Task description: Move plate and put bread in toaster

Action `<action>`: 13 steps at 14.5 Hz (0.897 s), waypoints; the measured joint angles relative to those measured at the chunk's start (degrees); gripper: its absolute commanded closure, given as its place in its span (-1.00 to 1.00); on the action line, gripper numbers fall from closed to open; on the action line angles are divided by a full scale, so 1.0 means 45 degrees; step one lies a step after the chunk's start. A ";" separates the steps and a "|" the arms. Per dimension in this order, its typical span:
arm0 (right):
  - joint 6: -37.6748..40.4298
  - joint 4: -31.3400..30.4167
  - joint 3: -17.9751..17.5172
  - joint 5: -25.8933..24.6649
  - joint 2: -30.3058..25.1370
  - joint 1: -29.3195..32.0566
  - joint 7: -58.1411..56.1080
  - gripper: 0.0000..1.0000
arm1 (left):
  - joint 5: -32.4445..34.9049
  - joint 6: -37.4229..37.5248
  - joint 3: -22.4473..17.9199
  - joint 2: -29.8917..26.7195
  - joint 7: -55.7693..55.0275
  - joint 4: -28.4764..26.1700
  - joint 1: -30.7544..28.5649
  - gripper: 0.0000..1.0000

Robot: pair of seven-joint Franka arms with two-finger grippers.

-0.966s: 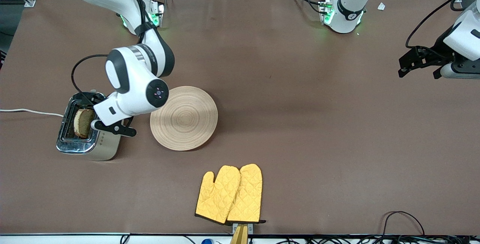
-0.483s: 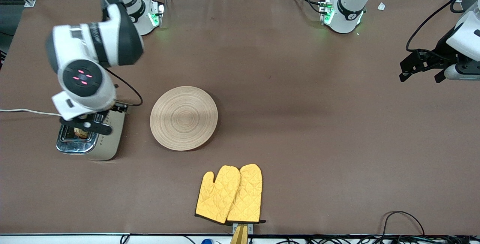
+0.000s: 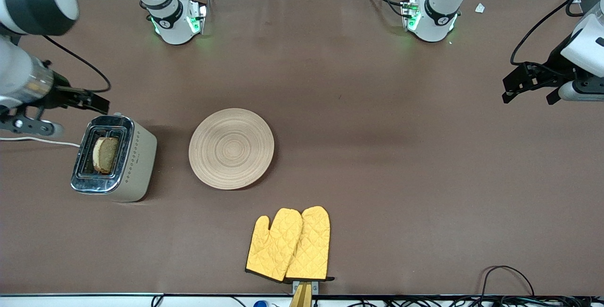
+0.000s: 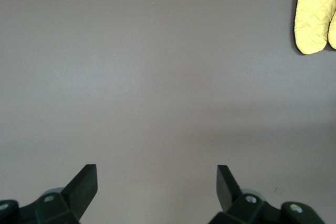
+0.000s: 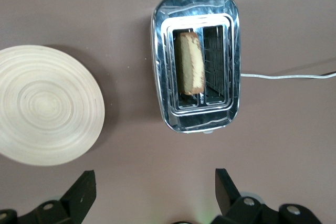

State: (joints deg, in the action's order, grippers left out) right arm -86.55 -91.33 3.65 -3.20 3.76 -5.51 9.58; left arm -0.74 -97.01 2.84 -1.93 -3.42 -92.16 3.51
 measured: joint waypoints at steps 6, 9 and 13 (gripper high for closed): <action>0.0049 -0.0669 -0.0024 0.0437 -0.1231 0.1391 -0.2422 -1.00 | 0.0000 0.0000 -0.0001 0.0001 0.0000 0.0001 -0.0003 -1.00; 0.0087 -0.0669 -0.0267 0.0437 -0.1398 0.1648 -0.2747 -1.00 | 0.0000 0.0000 -0.0001 0.0001 0.0000 0.0001 -0.0003 -1.00; 0.0077 -0.0670 -0.0307 0.0420 -0.1404 0.1800 -0.2832 -1.00 | 0.0000 0.0000 -0.0001 0.0002 0.0000 0.0001 -0.0005 -1.00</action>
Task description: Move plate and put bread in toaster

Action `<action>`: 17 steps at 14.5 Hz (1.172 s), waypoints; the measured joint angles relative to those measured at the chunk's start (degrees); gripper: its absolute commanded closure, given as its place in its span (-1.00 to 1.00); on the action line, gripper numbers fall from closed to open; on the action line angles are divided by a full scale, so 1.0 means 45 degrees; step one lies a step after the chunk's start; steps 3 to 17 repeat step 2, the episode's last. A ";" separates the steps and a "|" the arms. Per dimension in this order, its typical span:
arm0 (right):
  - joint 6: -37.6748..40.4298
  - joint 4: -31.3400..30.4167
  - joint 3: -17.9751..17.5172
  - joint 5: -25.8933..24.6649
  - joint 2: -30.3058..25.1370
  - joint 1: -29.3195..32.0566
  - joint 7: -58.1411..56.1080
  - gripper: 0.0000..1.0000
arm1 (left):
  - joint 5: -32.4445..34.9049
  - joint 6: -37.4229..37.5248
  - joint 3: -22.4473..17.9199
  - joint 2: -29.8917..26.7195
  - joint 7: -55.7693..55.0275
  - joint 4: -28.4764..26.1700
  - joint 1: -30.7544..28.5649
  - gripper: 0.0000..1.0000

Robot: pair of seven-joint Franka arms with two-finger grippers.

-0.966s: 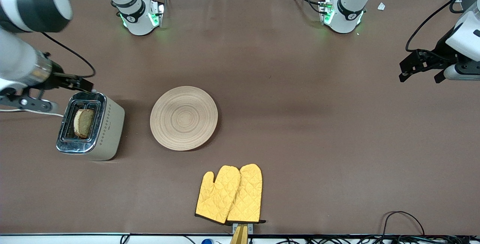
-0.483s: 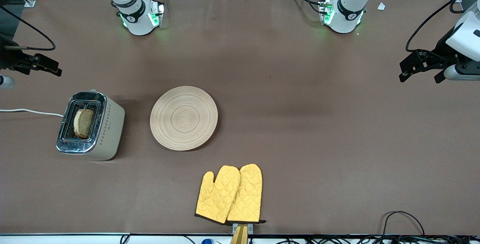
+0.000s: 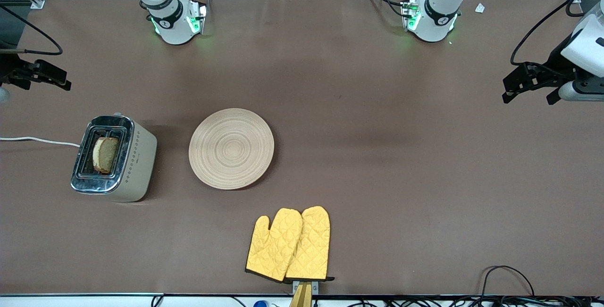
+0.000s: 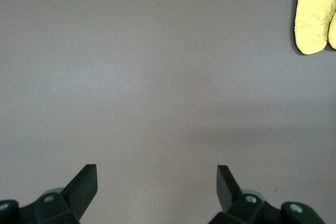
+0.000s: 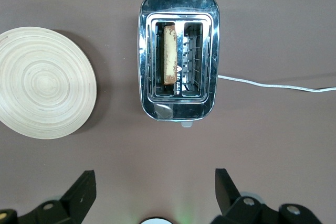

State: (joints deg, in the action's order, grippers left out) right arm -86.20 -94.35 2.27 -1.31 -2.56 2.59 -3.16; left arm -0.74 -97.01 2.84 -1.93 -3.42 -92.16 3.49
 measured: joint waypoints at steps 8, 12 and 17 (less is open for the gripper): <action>-0.0065 0.0066 -0.0009 -0.0003 -0.0001 0.0001 -0.0003 -1.00 | 0.0000 0.0000 -0.0003 0.0004 0.0000 0.0000 -0.0005 -1.00; -0.0065 0.0066 -0.0009 -0.0003 -0.0001 0.0001 -0.0003 -1.00 | 0.0000 0.0000 -0.0003 0.0004 0.0000 0.0000 -0.0005 -1.00; -0.0065 0.0066 -0.0009 -0.0003 -0.0001 0.0001 -0.0003 -1.00 | 0.0000 0.0000 -0.0003 0.0004 0.0000 0.0000 -0.0005 -1.00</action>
